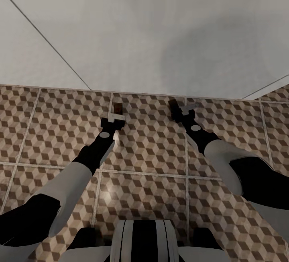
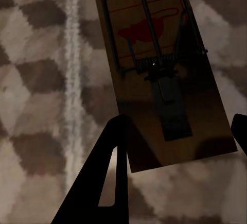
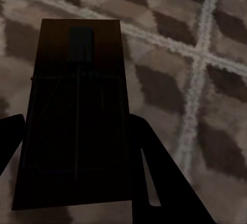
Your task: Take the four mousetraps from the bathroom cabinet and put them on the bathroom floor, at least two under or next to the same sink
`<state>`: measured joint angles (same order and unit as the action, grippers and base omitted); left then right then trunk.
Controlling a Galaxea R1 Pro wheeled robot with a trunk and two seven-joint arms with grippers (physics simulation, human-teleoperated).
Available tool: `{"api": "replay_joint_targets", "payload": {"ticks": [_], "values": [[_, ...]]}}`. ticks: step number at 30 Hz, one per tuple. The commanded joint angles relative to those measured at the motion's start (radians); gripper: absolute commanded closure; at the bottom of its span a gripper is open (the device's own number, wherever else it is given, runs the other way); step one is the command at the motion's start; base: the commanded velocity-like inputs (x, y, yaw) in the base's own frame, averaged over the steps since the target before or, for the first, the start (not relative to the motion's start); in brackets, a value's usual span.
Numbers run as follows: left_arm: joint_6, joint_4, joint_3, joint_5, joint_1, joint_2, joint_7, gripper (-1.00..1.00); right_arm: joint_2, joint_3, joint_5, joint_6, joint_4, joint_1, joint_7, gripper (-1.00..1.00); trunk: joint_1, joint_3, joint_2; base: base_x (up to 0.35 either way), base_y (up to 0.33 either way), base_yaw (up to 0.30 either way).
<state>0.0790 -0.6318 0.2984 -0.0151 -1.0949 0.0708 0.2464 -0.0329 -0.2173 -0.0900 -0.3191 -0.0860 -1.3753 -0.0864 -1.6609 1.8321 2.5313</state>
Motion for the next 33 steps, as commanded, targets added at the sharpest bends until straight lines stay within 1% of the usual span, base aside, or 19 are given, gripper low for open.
{"api": "replay_joint_targets", "payload": {"ticks": [1,17,27,30,33], "values": [[0.007,-0.001,0.005,-0.003,0.000,-0.001,0.009,1.00,0.000,-0.004,-0.007,-0.002,0.002,-0.001,-0.007,1.00,0.000,0.000,0.000,0.000,0.000,0.000],[0.007,0.024,0.004,-0.003,0.000,0.001,0.010,1.00,0.000,-0.004,-0.007,-0.001,0.002,-0.001,-0.007,1.00,0.000,0.000,0.000,0.000,0.000,0.000],[0.007,0.019,0.004,-0.005,0.000,0.001,0.010,1.00,-0.001,-0.004,-0.007,0.001,0.009,-0.001,-0.007,1.00,0.000,0.000,0.000,0.000,0.000,0.000],[0.007,0.015,0.004,-0.006,0.000,0.000,0.012,1.00,-0.006,-0.004,-0.007,0.015,0.009,-0.001,-0.007,1.00,0.000,0.000,0.000,0.000,0.000,0.000],[0.007,0.003,0.005,-0.006,0.000,0.000,0.014,1.00,-0.024,-0.004,-0.008,0.047,0.009,-0.001,-0.007,1.00,0.000,0.000,0.000,0.000,0.000,0.000]]}}
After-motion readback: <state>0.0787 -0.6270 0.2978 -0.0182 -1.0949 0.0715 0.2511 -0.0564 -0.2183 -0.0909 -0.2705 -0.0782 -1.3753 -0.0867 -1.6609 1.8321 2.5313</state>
